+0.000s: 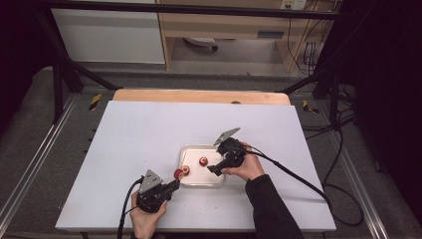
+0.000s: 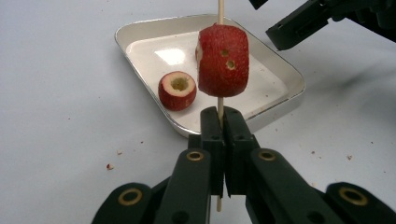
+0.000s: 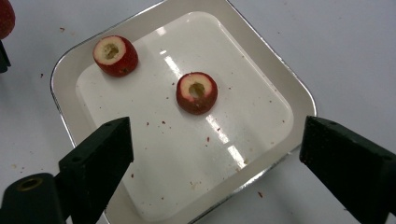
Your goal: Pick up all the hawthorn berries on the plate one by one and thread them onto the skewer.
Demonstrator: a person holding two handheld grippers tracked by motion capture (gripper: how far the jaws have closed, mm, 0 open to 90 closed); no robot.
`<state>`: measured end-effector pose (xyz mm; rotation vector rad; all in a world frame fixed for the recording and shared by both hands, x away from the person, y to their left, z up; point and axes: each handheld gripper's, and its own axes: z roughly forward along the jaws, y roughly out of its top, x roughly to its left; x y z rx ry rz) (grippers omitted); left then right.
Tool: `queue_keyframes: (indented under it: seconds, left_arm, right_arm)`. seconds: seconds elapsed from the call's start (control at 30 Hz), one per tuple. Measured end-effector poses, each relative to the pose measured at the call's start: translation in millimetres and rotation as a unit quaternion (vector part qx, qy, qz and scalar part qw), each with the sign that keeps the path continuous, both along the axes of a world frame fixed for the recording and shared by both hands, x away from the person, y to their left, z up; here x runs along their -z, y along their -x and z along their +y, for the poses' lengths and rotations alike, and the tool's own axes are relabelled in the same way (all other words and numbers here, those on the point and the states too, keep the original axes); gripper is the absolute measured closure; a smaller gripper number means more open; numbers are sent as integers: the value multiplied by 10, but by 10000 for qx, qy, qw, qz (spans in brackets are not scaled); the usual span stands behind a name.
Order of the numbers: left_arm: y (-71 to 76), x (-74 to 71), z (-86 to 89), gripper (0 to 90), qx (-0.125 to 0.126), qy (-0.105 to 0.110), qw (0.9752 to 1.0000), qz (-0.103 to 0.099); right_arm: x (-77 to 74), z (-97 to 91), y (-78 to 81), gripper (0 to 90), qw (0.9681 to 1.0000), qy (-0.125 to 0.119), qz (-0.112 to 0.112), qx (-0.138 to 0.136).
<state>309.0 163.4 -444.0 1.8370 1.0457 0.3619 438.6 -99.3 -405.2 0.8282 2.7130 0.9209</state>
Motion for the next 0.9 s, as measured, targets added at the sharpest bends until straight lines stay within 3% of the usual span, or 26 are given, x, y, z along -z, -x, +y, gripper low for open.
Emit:
queue_keyframes:
  seconds: [0.3,0.57,0.67,0.9]
  left_arm:
    - [-2,10,34,882,-6,-34,10000,27]
    - [-7,7,45,882,19,-47,10000,40]
    - [-10,9,53,882,21,-49,10000,51]
    - [-13,12,57,882,38,-43,10000,63]
  right_arm:
    - [8,225,-182,224,9981,359,278,-418]
    - [60,391,-273,341,9930,769,401,-807]
    - [70,420,-308,404,9929,680,420,-884]
    - [89,474,-345,488,9898,826,490,-1049]
